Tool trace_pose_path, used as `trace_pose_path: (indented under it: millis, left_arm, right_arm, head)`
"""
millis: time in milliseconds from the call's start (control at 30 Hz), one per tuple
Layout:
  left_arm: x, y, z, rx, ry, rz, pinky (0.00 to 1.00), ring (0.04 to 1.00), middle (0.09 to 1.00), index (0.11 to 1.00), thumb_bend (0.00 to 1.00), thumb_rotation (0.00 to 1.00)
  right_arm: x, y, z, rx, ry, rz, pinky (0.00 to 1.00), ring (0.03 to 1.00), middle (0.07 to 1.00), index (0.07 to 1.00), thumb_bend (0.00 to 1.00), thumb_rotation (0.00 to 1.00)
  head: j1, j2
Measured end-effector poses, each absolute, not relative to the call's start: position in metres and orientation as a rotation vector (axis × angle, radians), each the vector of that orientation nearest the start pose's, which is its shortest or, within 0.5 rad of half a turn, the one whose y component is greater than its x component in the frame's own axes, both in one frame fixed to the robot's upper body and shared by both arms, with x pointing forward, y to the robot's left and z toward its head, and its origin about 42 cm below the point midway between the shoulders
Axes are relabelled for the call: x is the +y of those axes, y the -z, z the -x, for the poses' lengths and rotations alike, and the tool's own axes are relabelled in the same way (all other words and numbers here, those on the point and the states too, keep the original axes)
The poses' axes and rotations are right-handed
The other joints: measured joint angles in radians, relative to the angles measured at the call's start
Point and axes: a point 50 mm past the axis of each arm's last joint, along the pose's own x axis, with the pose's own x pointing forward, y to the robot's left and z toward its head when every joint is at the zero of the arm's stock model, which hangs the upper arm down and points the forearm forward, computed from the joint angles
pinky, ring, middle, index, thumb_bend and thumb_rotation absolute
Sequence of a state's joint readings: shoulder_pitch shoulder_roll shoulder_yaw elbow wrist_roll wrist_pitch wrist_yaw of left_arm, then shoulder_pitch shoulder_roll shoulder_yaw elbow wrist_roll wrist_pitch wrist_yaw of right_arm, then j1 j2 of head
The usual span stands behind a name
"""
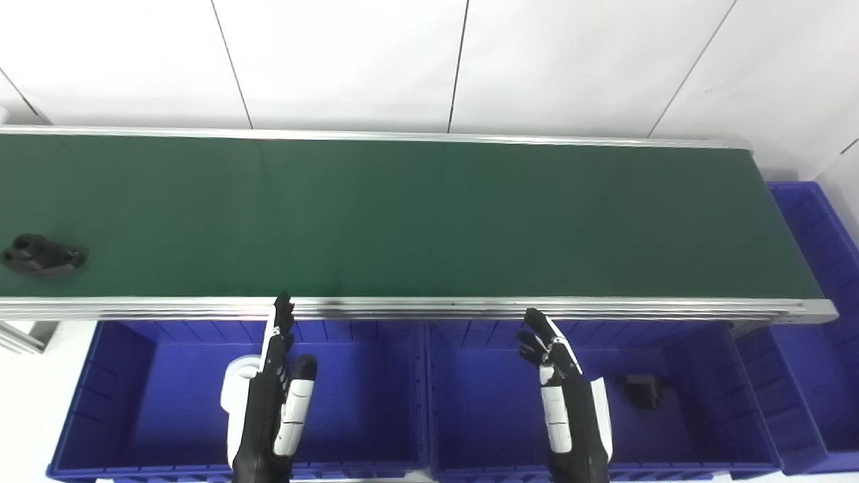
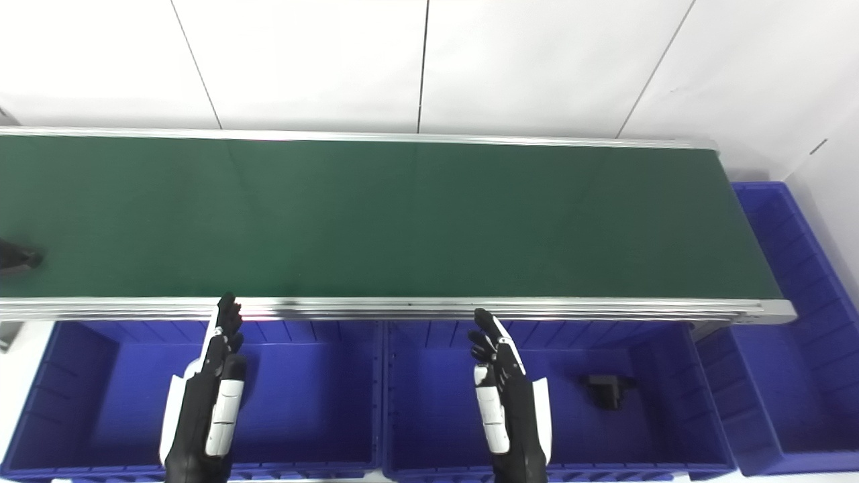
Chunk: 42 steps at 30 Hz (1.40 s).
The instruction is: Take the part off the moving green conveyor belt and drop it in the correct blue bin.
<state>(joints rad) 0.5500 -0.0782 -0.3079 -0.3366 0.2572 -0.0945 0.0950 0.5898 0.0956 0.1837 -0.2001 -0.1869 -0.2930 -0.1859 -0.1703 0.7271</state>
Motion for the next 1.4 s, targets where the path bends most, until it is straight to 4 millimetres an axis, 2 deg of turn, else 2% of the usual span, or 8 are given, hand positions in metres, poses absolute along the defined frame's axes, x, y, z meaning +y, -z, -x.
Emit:
trace_pose_path:
  millis: [1033, 1400]
  left_arm:
    - [0.1382, -0.0970, -0.1137, 0.069, 0.063, -0.046, 1.00, 1.000, 1.000, 1.000, 0.59, 1.00]
    - [0.1381, -0.0969, -0.1138, 0.068, 0.063, -0.047, 1.00, 1.000, 1.000, 1.000, 0.59, 1.00]
  right_arm:
    - [-0.1655, -0.0656, -0.0920, 0.068, 0.163, 0.061, 0.83, 0.856, 0.907, 0.884, 0.76, 1.00]
    - [-0.1655, -0.0651, -0.0920, 0.069, 0.163, 0.060, 0.82, 0.856, 0.911, 0.890, 0.75, 1.00]
  head:
    - [-0.009, -0.009]
    - [-0.009, -0.015]
